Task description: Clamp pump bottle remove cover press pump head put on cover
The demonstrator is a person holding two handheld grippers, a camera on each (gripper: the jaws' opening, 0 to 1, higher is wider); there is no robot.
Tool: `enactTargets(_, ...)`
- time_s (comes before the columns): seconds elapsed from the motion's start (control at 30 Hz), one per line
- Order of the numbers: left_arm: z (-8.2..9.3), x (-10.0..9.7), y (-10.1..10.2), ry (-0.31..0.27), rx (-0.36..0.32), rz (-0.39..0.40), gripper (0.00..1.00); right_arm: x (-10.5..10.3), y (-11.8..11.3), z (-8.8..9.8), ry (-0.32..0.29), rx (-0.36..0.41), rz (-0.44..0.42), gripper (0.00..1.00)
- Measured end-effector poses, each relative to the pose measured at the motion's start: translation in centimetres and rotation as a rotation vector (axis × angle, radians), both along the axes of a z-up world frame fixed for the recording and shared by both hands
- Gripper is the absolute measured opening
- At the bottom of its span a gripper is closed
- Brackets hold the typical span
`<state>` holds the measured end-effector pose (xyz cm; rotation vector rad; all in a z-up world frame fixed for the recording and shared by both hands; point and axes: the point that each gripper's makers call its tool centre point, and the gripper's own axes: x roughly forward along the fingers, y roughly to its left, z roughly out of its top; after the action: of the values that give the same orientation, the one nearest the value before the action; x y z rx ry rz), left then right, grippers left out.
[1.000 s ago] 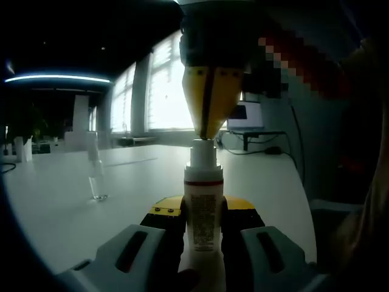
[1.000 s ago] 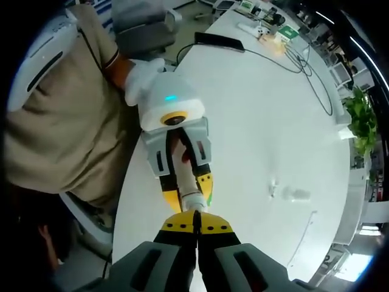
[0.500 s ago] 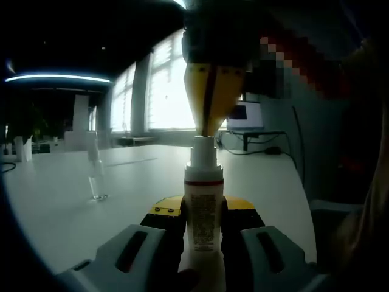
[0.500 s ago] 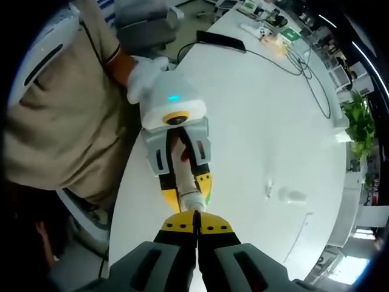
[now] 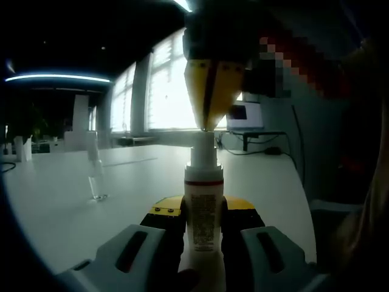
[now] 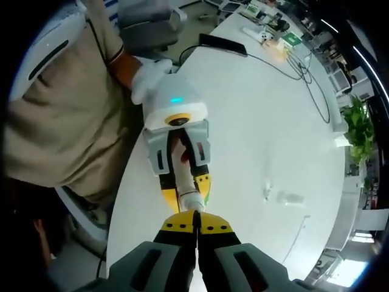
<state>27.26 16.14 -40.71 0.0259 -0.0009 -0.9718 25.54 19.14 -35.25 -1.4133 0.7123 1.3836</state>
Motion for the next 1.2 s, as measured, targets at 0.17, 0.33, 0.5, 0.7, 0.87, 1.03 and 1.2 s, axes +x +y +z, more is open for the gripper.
enactTargets(0.17, -0.01, 0.04, 0.02, -0.001, 0.001, 0.001, 0.13, -0.03, 0.01, -0.01, 0.005, 0.008, 0.007, 0.0)
enactTargets(0.33, 0.0, 0.03, 0.03, -0.003, 0.002, 0.001, 0.13, 0.0, 0.02, -0.01, 0.001, 0.009, 0.022, 0.0)
enactTargets(0.5, -0.01, 0.03, 0.05, -0.004, 0.002, 0.001, 0.13, -0.04, 0.05, -0.03, -0.005, 0.006, 0.029, 0.0)
enactTargets(0.7, -0.01, 0.02, 0.08, -0.004, 0.003, 0.001, 0.13, -0.02, 0.1, -0.05, 0.003, 0.002, 0.03, 0.0)
enactTargets(0.87, -0.02, 0.01, 0.08, -0.004, 0.003, 0.001, 0.13, -0.07, 0.12, -0.09, 0.006, -0.005, 0.031, 0.0)
enactTargets(1.03, -0.03, 0.0, 0.09, -0.006, 0.004, 0.002, 0.13, -0.11, 0.06, -0.21, 0.018, -0.001, 0.025, 0.0)
enactTargets(1.2, -0.04, 0.0, 0.1, -0.008, 0.006, 0.003, 0.13, -0.13, 0.07, -0.5, 0.026, -0.004, 0.025, 0.0)
